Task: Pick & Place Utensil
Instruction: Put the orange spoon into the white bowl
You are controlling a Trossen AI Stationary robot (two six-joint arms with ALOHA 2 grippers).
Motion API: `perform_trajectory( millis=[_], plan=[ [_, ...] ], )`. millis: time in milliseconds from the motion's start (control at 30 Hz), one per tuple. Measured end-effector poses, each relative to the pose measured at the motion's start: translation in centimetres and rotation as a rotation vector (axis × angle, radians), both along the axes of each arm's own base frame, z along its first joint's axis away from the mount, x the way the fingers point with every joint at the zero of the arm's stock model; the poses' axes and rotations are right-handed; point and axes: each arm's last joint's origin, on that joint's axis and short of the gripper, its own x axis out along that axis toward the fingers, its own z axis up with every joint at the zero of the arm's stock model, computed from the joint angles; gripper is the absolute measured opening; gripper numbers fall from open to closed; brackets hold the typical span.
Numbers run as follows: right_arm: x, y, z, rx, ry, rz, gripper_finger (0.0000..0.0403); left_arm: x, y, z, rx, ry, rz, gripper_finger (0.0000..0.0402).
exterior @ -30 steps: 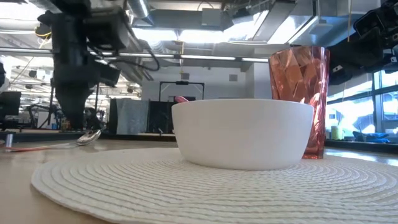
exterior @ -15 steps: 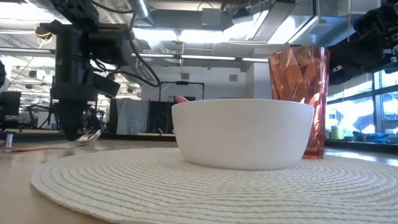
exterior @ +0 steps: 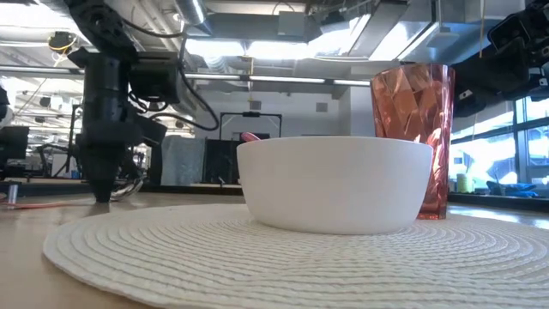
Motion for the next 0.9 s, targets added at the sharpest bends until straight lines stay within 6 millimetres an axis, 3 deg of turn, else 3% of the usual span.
perform_trajectory(
  millis=[233,433,633,900],
  plan=[
    [0.0,0.0,0.0,-0.001,0.000,-0.001,0.0021,1.1,-0.3,0.6,0.068,-0.018,-0.232,0.0067],
    [0.0,0.0,0.0,-0.007,-0.001,-0.001,0.0021,1.9,-0.9,0.4,0.125,-0.017,-0.349,0.0015],
    [0.0,0.0,0.0,-0.012,-0.001,-0.001,0.0021,2.6,-1.7,0.0,0.203,0.038,-0.443,0.0007],
    [0.0,0.0,0.0,-0.011,-0.001,-0.001,0.0021,5.8,-4.1,2.9,0.389,-0.071,-0.530,0.0004]
  ],
)
